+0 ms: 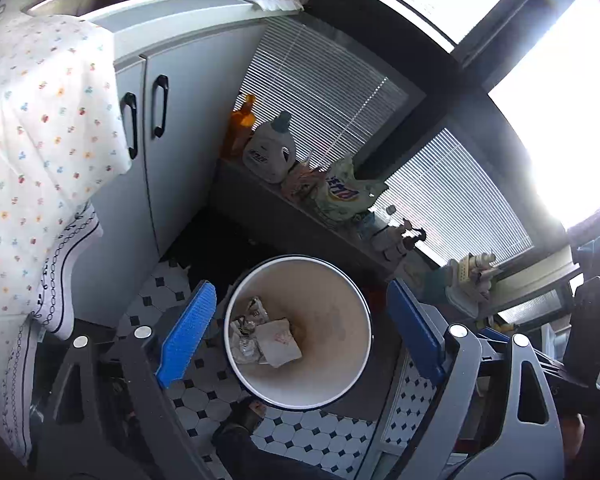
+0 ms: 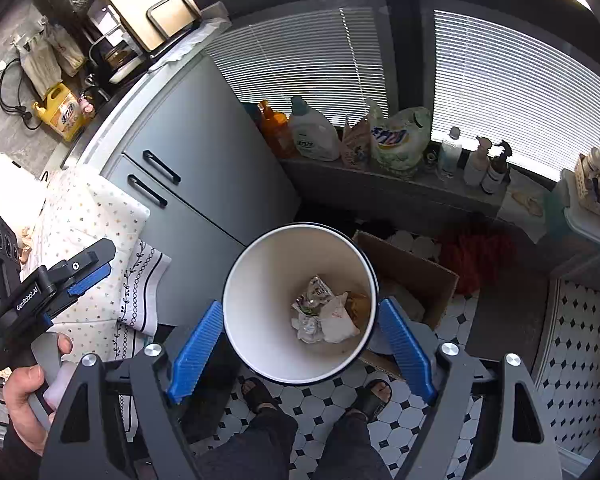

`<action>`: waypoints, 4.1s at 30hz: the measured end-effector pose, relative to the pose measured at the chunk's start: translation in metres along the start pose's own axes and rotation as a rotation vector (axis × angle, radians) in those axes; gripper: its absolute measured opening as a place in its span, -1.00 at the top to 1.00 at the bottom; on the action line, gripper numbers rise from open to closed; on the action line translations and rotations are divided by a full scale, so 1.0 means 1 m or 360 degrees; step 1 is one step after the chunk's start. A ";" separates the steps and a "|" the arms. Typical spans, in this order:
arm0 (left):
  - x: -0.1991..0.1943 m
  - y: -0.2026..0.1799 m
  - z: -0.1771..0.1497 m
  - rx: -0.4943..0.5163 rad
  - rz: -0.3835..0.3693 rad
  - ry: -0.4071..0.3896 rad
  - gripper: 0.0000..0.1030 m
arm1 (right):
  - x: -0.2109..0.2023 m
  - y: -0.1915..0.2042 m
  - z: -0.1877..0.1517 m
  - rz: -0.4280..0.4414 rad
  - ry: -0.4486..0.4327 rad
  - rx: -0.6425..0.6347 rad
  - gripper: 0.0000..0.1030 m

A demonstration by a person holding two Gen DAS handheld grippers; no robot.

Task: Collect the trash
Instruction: 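Move both grippers back to the counter toward the remaining trash, then grasp the white pill blister with the left gripper while the right grasps the red torn carton flap, then carry both items over the white bin and open both grippers to drop them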

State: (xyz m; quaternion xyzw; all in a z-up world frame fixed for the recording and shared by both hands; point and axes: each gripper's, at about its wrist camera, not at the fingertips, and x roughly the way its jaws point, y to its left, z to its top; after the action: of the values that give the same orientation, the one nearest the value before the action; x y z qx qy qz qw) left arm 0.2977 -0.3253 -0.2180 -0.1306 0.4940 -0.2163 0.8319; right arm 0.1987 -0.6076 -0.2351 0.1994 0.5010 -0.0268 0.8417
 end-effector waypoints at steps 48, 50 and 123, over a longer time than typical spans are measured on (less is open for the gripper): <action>-0.354 0.426 -0.034 -0.0907 0.0781 -0.0813 -0.65 | 0.096 0.547 -0.025 0.0723 0.0125 -0.0943 -0.67; -0.355 0.439 -0.035 -0.0914 0.0784 -0.0800 -0.62 | 0.103 0.561 -0.029 0.0744 0.0150 -0.0952 -0.59; -0.107 0.103 0.072 0.0041 0.0048 -0.0230 0.13 | 0.007 0.140 0.043 0.0059 -0.0120 -0.0023 0.73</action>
State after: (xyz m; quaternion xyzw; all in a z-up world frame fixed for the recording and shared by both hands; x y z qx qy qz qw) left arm 0.3399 -0.1833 -0.1461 -0.1277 0.4319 -0.2001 0.8701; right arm 0.2727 -0.4937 -0.1801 0.2015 0.4655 -0.0152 0.8617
